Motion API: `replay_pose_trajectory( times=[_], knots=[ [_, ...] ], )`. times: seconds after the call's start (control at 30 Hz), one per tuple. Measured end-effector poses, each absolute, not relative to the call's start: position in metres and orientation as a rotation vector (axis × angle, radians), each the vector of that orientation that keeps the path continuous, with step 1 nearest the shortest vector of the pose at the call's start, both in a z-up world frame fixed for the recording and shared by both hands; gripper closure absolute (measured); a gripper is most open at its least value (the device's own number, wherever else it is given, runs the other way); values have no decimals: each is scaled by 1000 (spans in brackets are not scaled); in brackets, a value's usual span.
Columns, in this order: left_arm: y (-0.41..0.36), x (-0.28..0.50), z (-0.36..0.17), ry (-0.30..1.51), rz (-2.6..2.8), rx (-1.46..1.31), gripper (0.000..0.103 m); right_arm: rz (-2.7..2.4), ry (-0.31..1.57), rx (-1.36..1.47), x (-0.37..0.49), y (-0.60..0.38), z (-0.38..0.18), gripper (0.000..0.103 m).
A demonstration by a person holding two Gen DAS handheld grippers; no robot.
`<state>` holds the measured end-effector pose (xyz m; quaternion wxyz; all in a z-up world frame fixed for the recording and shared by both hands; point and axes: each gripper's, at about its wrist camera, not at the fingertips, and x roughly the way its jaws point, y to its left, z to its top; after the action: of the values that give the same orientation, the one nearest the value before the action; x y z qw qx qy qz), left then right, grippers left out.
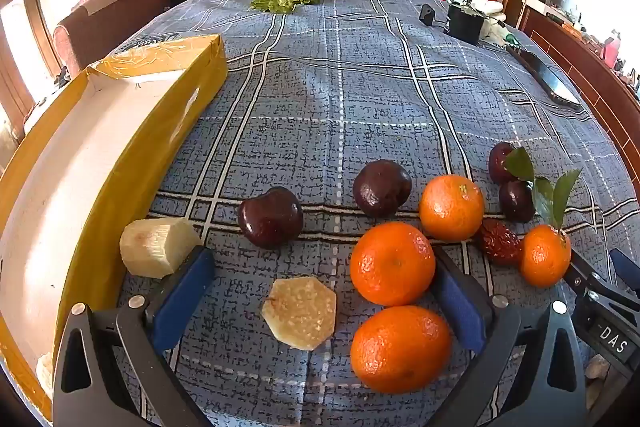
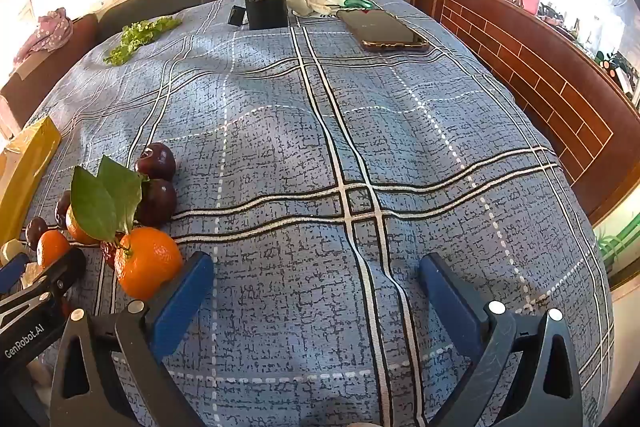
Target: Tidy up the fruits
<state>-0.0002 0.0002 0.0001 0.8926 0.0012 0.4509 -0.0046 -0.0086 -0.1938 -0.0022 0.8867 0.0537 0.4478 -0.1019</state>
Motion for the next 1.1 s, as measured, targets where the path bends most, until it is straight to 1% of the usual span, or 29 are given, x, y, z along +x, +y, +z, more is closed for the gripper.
replay_pose_trajectory(
  times=[1.1],
  knots=[
    [0, 0, 0, 942, -8, 6, 0, -205, 933, 119, -11, -194, -1, 0]
  ],
)
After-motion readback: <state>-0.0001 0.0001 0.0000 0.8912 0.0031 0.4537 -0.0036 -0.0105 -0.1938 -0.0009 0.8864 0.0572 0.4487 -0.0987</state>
